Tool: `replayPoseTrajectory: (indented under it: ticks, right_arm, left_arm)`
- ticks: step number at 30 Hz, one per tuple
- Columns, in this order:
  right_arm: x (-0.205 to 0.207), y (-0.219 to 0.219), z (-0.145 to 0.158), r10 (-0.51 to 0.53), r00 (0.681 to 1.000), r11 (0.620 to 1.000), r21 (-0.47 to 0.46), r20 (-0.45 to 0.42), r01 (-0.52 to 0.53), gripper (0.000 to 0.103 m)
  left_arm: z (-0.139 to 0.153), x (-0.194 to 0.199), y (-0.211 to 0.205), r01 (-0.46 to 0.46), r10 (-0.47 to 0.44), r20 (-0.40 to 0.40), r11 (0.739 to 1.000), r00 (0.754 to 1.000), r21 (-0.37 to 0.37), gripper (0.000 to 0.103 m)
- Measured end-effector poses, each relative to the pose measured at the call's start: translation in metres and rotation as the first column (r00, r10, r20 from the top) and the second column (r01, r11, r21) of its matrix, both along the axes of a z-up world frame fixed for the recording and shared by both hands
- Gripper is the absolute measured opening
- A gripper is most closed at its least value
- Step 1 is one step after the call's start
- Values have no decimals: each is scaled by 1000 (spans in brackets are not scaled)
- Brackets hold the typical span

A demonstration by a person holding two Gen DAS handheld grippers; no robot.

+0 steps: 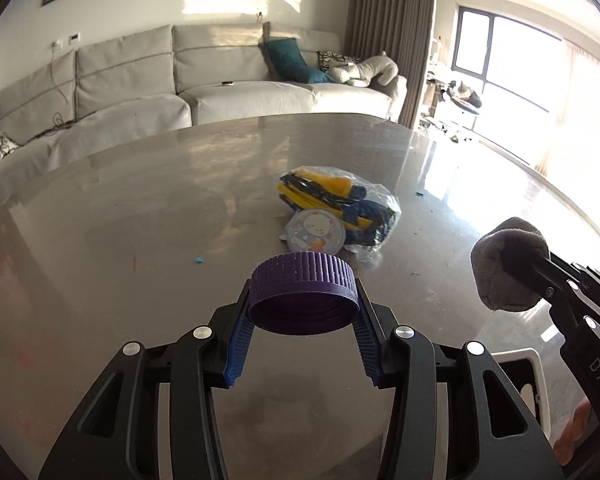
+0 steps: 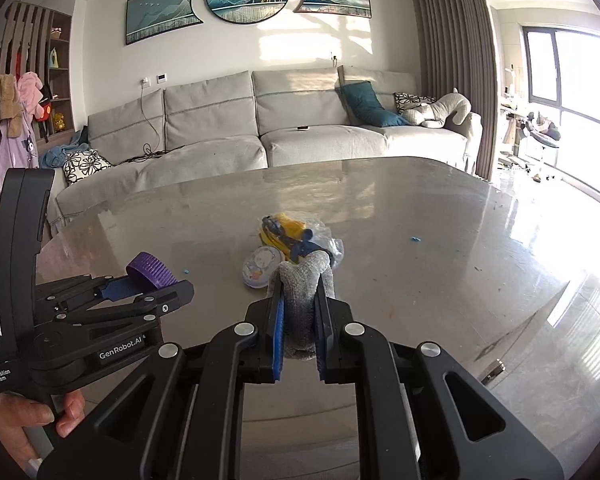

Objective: Collect trash
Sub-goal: 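Carry the purple cap and grey cloth over the bin and release both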

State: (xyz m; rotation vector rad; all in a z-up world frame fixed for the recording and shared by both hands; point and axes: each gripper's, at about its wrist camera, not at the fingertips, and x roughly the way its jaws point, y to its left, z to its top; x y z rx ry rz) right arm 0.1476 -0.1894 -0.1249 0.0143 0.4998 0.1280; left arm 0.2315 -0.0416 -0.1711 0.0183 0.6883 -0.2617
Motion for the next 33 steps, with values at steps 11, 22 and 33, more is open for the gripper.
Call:
replayPoseTrajectory:
  ticks: [11,22,33]
  right_arm:
    - [-69,-63,-22,-207,978,976,-65,-7,206,14]
    - [-113,-110,-38,-347,938,935,-82,-20,345,14]
    - [-137,-125,-41,-407,914,910,-85,-1,405,15]
  left_arm:
    - [-18,-48,-96,270,-270,-26,963,963,17,45]
    - [-40,-90,-169,473,-469,-85,881,879,33,45]
    - [-59,-105,-215,570,-562,-113,819,819,57,45]
